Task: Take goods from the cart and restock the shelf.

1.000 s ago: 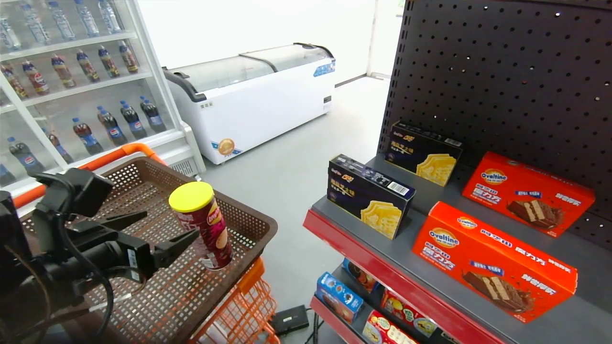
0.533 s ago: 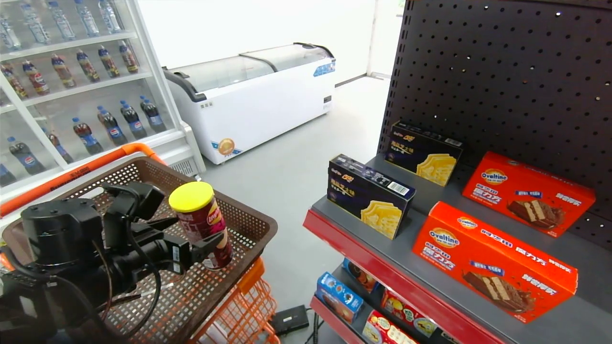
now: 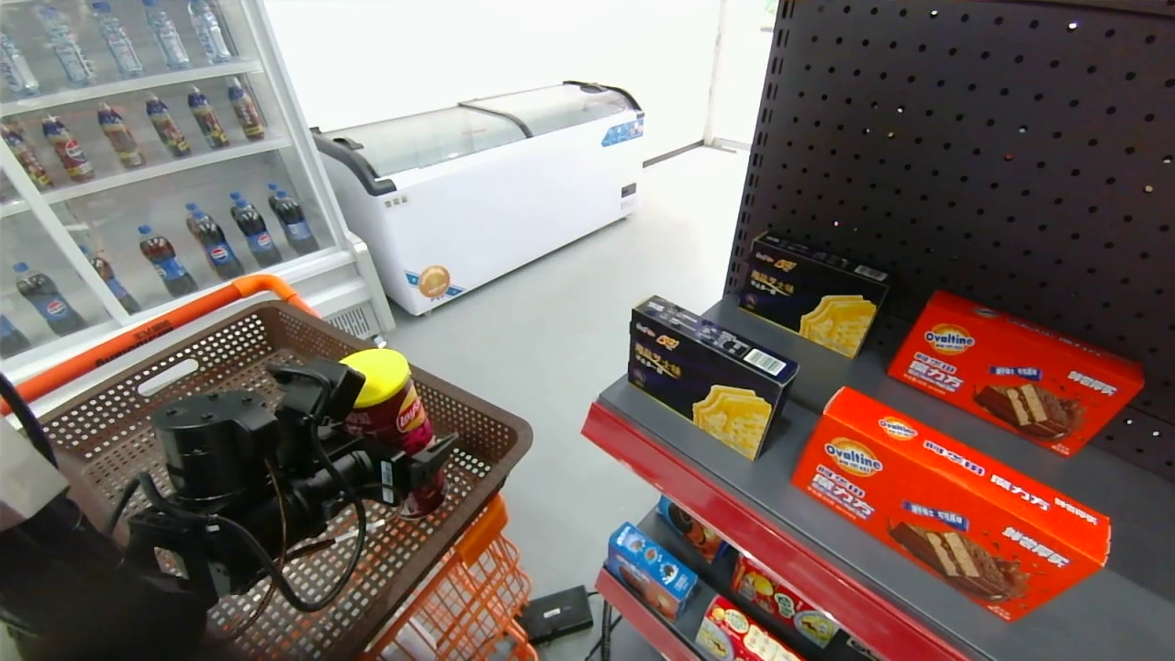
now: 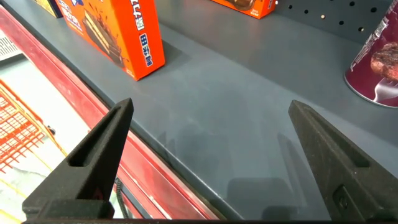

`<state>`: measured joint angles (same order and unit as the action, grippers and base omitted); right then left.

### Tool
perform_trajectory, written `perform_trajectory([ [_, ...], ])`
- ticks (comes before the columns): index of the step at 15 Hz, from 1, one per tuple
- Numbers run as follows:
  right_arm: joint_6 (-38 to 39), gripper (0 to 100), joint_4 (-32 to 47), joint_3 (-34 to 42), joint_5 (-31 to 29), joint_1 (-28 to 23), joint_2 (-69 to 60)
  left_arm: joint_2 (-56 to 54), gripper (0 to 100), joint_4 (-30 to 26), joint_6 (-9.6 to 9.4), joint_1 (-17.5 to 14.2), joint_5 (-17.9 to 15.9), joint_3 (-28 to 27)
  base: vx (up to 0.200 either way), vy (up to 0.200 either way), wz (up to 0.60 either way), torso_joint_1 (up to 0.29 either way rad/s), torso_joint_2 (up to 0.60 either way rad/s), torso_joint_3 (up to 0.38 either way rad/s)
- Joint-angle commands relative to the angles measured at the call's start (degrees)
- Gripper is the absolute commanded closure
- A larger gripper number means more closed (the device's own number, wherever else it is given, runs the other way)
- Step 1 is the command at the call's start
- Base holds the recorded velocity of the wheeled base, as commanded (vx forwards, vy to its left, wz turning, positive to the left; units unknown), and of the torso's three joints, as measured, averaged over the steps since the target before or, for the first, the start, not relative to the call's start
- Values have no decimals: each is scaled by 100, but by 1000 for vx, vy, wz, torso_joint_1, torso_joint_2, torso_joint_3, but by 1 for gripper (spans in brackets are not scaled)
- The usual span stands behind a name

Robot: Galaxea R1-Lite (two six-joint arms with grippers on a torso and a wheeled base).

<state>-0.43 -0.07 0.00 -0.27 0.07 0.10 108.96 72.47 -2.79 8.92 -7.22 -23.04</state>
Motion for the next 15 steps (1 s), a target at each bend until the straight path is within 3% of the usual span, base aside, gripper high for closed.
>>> perform_trajectory([
  [1, -1, 0, -1, 0, 0, 1, -1, 328, 0, 118, -2, -5, 1, -113, 0, 0, 0, 0, 0, 0],
  [12, -1, 0, -1, 0, 0, 1, -1, 662, 0, 206, -2, -5, 1, -561, 0, 0, 0, 0, 0, 0],
  [13, 8, 0, -1, 0, 0, 1, -1, 662, 100, 232, -2, -5, 1, -561, 0, 0, 0, 0, 0, 0],
  [15, -1, 0, -1, 0, 0, 1, 8, 662, 100, 215, -2, -5, 1, -632, 0, 0, 0, 0, 0, 0],
])
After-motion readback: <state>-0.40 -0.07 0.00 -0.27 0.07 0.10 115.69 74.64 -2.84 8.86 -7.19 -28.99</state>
